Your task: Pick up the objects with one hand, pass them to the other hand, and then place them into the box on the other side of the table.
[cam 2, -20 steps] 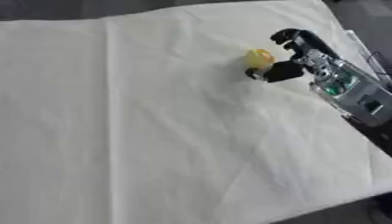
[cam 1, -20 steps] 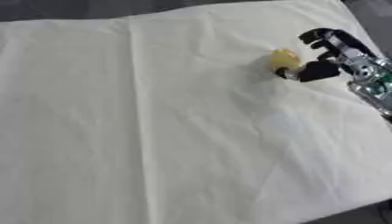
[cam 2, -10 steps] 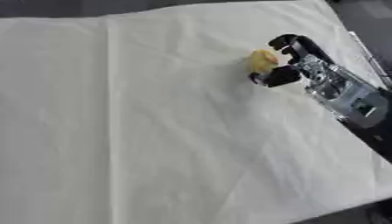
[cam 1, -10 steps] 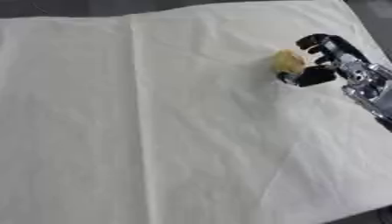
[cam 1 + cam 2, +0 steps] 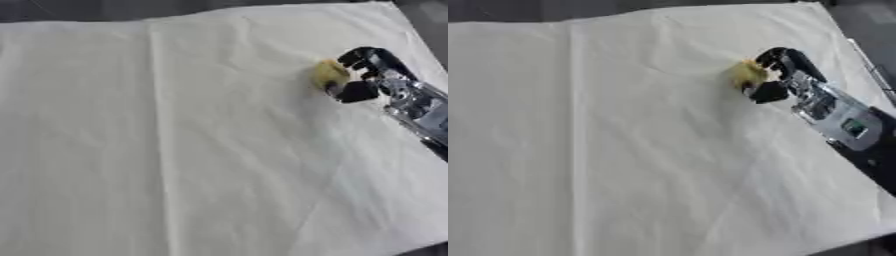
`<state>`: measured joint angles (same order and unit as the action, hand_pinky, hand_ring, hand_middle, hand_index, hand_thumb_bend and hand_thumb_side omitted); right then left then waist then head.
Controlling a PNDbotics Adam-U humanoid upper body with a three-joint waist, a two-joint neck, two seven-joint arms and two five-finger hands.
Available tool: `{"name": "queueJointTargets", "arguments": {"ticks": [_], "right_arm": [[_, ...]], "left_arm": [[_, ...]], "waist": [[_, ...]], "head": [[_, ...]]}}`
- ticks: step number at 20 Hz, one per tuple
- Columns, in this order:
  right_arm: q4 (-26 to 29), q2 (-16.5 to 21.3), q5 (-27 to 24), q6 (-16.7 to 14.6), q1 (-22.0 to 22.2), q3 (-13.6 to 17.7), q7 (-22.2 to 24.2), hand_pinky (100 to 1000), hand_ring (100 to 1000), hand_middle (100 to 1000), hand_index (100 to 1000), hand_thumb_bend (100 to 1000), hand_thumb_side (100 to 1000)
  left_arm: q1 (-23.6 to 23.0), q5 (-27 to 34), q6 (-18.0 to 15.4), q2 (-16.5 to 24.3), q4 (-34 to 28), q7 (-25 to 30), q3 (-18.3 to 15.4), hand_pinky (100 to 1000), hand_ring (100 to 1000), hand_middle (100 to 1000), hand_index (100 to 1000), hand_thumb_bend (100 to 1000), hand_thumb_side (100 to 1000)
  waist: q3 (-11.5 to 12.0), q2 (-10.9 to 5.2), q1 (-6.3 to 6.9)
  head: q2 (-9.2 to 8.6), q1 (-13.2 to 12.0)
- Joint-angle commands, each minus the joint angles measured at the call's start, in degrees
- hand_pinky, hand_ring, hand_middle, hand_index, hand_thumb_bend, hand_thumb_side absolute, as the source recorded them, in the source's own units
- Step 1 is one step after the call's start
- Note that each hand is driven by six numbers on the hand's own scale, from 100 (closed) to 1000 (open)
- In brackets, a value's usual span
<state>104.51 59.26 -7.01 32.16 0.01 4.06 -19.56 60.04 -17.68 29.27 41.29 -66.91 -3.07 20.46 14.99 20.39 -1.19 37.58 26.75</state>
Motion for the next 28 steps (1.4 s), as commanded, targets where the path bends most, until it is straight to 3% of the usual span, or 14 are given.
{"name": "queueJointTargets", "arguments": {"ticks": [1,6,12,16,18,28], "right_arm": [[-0.1,1.0,1.4,0.2,-0.2,0.5,-0.8,750,770,537,660,202,100],[-0.3,0.4,1.4,-0.4,0.0,0.2,-3.2,723,721,456,605,187,100],[-0.2,0.0,0.6,-0.7,0.6,0.6,-5.0,630,639,325,476,176,100],[0.8,0.1,-0.5,-1.1,1.2,0.9,-7.4,594,624,313,458,197,100],[1.7,0.1,-1.3,-1.5,1.4,1.3,-9.0,535,610,303,439,208,100],[9.6,1.3,-3.8,-3.5,4.3,2.4,-14.6,487,604,295,416,218,100]], "left_arm": [[1.2,0.2,0.2,2.0,-1.1,0.0,-0.3,784,778,684,768,314,428],[1.4,0.5,0.2,1.8,-1.2,0.0,0.0,784,778,683,768,310,433],[1.2,0.6,0.3,1.9,-1.3,0.1,0.1,781,776,679,766,307,435],[1.1,0.7,0.3,1.8,-1.2,0.0,0.1,781,777,679,766,307,437],[0.9,0.6,0.3,1.9,-1.1,0.1,0.1,781,777,678,766,304,434],[-0.4,0.4,0.3,2.2,-0.9,0.1,0.0,779,776,672,763,301,428]], "waist": [[0.1,0.12,-0.74],[0.5,0.54,-0.79],[0.4,0.62,-0.8],[-0.1,0.39,-0.77],[-0.4,0.04,-0.71],[-2.2,-2.28,-0.2]], "head": [[-0.95,0.4],[-1.46,0.7],[-1.2,1.0],[-0.97,0.8],[-0.68,0.5],[0.72,-0.9]]}}
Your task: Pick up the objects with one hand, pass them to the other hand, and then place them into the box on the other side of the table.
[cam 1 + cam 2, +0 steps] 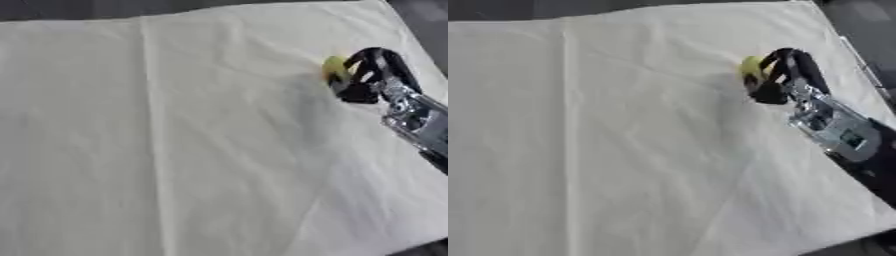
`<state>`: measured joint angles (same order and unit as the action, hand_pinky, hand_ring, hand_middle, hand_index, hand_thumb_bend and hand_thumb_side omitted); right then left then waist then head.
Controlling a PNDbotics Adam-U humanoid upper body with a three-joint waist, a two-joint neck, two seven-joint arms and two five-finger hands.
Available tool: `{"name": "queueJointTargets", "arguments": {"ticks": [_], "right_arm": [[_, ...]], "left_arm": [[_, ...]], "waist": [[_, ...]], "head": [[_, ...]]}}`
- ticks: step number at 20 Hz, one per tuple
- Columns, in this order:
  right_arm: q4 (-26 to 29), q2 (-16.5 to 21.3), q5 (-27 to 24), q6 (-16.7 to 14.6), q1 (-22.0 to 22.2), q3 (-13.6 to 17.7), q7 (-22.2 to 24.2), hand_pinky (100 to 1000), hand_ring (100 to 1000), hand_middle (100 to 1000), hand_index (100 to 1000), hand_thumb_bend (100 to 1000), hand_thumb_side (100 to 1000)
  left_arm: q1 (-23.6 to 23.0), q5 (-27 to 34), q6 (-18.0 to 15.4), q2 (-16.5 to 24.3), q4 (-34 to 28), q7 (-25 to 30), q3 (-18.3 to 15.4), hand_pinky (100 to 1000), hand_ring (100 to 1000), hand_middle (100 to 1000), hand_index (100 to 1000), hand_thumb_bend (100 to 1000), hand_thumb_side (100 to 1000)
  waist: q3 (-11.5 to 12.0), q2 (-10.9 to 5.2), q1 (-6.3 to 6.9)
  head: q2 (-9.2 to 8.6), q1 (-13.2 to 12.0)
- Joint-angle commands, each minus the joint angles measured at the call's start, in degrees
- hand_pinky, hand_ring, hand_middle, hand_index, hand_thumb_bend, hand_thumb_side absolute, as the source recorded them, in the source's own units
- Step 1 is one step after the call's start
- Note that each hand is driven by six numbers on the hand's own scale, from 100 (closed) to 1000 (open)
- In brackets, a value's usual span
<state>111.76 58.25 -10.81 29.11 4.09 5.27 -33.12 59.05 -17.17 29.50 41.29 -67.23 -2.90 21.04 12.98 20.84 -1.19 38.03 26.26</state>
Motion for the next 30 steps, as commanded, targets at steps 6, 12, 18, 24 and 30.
{"name": "queueJointTargets", "arguments": {"ticks": [6,12,18,24,30], "right_arm": [[2.8,2.4,1.1,-5.3,0.9,1.4,-0.7,477,602,295,415,200,100],[2.8,0.8,4.3,-14.2,1.3,0.4,0.5,474,604,300,421,151,100],[2.8,-2.9,10.2,-22.3,-1.3,-3.8,0.7,475,603,302,423,126,100],[2.8,-5.9,19.3,-27.3,-4.6,-8.9,0.4,495,604,306,428,146,100],[2.8,-6.9,25.0,-29.6,-7.2,-13.5,2.3,511,605,309,433,162,100]], "left_arm": [[0.3,-0.2,0.1,2.2,-0.4,0.1,-0.5,777,776,670,763,299,426],[0.2,-0.3,0.1,2.2,-0.3,-0.2,-0.8,775,776,669,763,296,424],[0.9,-0.2,0.1,1.8,-0.8,-0.3,-1.0,774,776,667,762,297,415],[1.6,-0.4,0.0,1.3,-1.1,0.0,-0.9,774,776,667,761,299,412],[2.8,-0.7,-0.5,0.5,-1.2,1.0,-0.3,772,776,668,761,306,411]], "waist": [[-1.1,-3.72,-0.04],[-1.9,-4.43,0.13],[-2.1,-5.06,0.69],[-2.2,-5.6,1.17],[-2.2,-6.18,1.32]], "head": [[0.9,-1.1],[1.41,-1.6],[1.59,-2.0],[1.58,-2.6],[1.91,-3.3]]}}
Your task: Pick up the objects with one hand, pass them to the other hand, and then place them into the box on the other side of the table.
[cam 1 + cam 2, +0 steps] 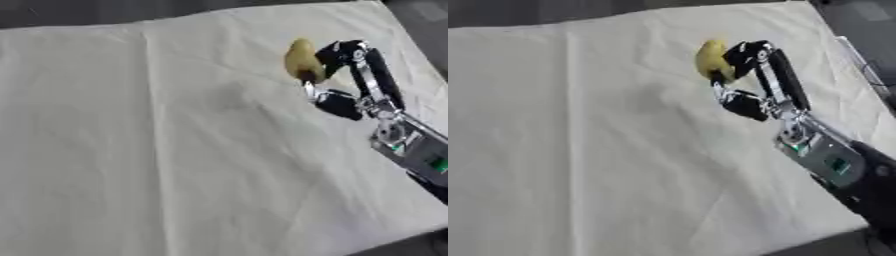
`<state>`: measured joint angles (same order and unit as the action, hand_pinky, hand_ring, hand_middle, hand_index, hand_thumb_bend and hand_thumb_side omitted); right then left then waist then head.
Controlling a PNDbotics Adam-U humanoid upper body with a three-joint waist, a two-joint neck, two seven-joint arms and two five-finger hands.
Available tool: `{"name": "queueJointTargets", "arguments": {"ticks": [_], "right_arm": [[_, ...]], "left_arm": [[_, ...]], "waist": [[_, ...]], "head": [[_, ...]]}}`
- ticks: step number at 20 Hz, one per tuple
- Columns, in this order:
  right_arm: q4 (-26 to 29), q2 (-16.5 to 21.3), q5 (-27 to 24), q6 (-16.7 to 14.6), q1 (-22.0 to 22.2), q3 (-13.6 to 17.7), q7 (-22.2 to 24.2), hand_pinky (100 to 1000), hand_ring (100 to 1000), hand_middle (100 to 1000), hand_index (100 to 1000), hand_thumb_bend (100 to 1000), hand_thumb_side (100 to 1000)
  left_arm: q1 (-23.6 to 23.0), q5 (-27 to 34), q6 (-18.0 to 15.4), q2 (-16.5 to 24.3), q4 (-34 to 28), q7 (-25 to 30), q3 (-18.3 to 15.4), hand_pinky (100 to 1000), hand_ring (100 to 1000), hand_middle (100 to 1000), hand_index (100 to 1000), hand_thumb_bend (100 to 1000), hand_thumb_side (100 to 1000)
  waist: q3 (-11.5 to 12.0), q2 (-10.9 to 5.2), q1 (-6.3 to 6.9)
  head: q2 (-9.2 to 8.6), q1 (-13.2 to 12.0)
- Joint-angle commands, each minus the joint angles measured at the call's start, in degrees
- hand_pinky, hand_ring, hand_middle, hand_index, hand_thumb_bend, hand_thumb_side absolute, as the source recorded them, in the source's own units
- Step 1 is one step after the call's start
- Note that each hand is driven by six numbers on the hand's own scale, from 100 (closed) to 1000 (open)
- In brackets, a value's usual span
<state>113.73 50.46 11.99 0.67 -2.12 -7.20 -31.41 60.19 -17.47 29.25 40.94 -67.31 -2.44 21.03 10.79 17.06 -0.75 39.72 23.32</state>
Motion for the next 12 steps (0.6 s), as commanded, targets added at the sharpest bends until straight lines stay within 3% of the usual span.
{"name": "queueJointTargets", "arguments": {"ticks": [1,2,3,12], "right_arm": [[0.9,0.9,2.9,-1.6,-1.3,-1.6,0.9,512,605,310,433,164,100],[0.9,0.9,3.5,-2.0,-1.7,-2.3,1.2,514,605,310,434,234,100],[0.9,1.0,4.0,-2.3,-2.1,-2.9,1.6,516,605,310,434,163,100],[0.9,1.3,7.4,-4.8,-7.7,-7.9,4.6,539,607,315,439,158,100]], "left_arm": [[2.0,-0.5,-0.5,0.7,-1.2,0.8,-0.1,771,776,668,762,307,412],[2.4,-0.6,-0.7,0.5,-1.2,1.1,0.1,771,776,669,763,365,447],[2.8,-0.7,-1.0,0.2,-1.2,1.5,0.4,771,776,669,763,311,416],[6.1,-0.3,-5.7,-2.7,-2.9,7.5,4.1,773,778,695,798,333,415]], "waist": [[0.1,-2.51,0.88],[0.1,-2.59,0.88],[0.1,-2.7,0.87],[0.4,-3.21,0.82]], "head": [[0.26,-0.5],[0.3,-0.7],[0.34,-0.8],[0.81,-2.6]]}}
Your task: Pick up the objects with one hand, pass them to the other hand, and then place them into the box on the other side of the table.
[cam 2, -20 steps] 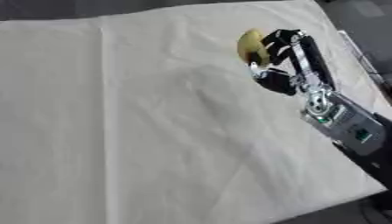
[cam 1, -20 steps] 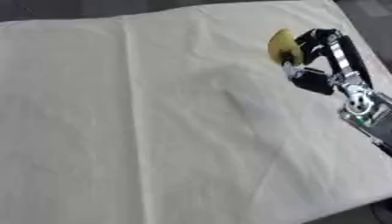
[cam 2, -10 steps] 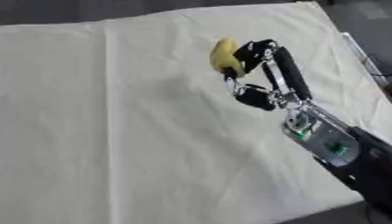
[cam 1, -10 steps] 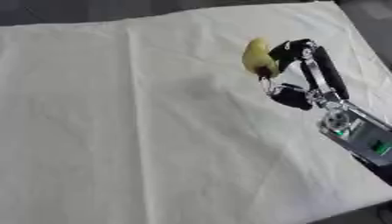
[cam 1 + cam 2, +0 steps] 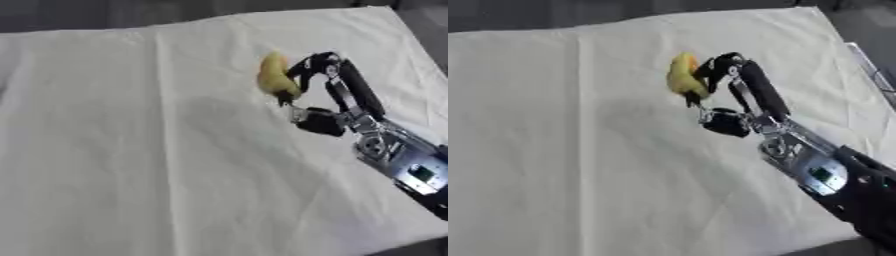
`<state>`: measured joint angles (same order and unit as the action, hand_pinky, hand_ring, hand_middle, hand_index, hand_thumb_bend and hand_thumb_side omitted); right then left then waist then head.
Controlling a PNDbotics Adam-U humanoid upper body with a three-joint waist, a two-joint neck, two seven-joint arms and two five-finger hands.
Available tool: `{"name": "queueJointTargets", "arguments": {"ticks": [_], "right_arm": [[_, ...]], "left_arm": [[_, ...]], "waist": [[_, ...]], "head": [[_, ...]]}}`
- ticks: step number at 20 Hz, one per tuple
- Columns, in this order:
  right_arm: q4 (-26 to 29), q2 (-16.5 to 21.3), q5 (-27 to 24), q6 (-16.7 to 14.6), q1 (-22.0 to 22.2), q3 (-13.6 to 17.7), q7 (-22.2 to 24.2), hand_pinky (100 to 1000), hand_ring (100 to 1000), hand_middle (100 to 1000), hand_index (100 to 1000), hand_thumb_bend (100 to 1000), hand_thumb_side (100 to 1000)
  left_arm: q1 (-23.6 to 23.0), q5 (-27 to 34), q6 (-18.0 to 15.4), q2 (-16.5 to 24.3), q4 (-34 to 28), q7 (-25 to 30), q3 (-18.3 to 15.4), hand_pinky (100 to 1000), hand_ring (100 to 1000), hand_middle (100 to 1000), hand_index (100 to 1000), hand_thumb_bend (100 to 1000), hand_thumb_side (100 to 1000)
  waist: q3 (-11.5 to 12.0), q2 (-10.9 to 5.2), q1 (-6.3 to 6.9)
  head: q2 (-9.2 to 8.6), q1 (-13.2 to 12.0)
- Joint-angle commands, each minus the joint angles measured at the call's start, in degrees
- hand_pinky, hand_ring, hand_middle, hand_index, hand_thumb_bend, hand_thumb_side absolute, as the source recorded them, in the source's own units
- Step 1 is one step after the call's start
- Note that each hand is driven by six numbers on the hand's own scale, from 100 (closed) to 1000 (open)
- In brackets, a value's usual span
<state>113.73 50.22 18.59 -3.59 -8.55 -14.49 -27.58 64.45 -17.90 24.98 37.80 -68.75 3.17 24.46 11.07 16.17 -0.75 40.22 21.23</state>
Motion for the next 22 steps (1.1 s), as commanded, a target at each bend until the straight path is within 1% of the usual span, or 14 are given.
{"name": "queueJointTargets", "arguments": {"ticks": [1,3,4,5,6,7,8,10,12,18,22], "right_arm": [[0.9,1.6,0.9,-0.7,-1.9,-1.0,1.1,542,607,315,440,157,100],[0.9,1.7,1.2,-1.1,-3.1,-2.0,2.0,545,608,316,441,156,100],[0.9,1.7,1.3,-1.3,-3.6,-2.4,2.4,545,608,316,441,156,100],[0.9,1.7,1.4,-1.5,-4.1,-2.9,2.8,547,609,316,441,155,100],[0.9,1.7,1.5,-1.7,-4.6,-3.3,3.2,547,609,316,441,155,100],[0.9,1.7,1.5,-1.8,-5.0,-3.6,3.5,551,610,317,442,155,100],[0.9,1.7,1.5,-2.2,-5.7,-4.1,3.9,551,610,316,442,167,100],[0.9,1.7,1.5,-2.7,-6.8,-4.8,4.9,556,610,317,443,154,100],[0.9,1.7,1.6,-2.9,-7.8,-5.5,5.8,558,610,318,443,152,100],[0.9,1.5,2.5,-3.5,-9.6,-7.1,7.8,566,612,319,445,151,100],[0.9,1.3,3.2,-4.3,-10.9,-7.9,8.6,576,613,321,447,151,100]], "left_arm": [[2.2,0.4,-2.2,0.0,-1.7,3.0,1.3,774,781,703,806,344,411],[2.9,1.1,-4.1,-0.8,-2.1,5.4,2.4,778,793,725,824,374,393],[3.3,1.4,-5.2,-1.2,-2.2,6.6,3.0,778,793,725,824,374,393],[3.6,1.7,-6.3,-1.7,-2.5,7.8,3.6,782,799,733,835,414,370],[4.0,2.0,-7.5,-2.0,-2.7,9.1,4.3,782,799,733,835,414,370],[4.2,2.2,-8.4,-2.3,-2.9,10.0,4.7,785,804,738,841,450,371],[4.7,2.4,-9.5,-3.0,-3.4,11.3,5.8,786,805,739,841,459,371],[5.5,2.7,-10.8,-4.1,-4.3,13.3,7.5,788,806,744,842,468,373],[6.2,2.8,-11.0,-5.2,-5.4,14.7,9.2,789,806,752,842,485,372],[8.3,2.4,-9.7,-7.9,-9.8,16.9,13.4,792,809,775,851,554,318],[9.2,1.2,-9.9,-9.3,-12.5,17.7,15.4,802,818,790,866,680,238]], "waist": [[0.1,-2.35,0.79],[0.2,-2.43,0.71],[0.2,-2.47,0.67],[0.2,-2.5,0.63],[0.3,-2.54,0.59],[0.3,-2.56,0.56],[0.4,-2.59,0.52],[0.5,-2.64,0.46],[0.6,-2.69,0.43],[1.0,-2.74,0.45],[1.1,-2.78,0.41]], "head": [[0.38,-0.6],[0.56,-0.7],[0.63,-0.7],[0.69,-0.8],[0.75,-0.9],[0.78,-0.9],[0.81,-0.9],[0.86,-0.9],[0.91,-0.7],[1.0,0.0],[0.98,0.3]]}}
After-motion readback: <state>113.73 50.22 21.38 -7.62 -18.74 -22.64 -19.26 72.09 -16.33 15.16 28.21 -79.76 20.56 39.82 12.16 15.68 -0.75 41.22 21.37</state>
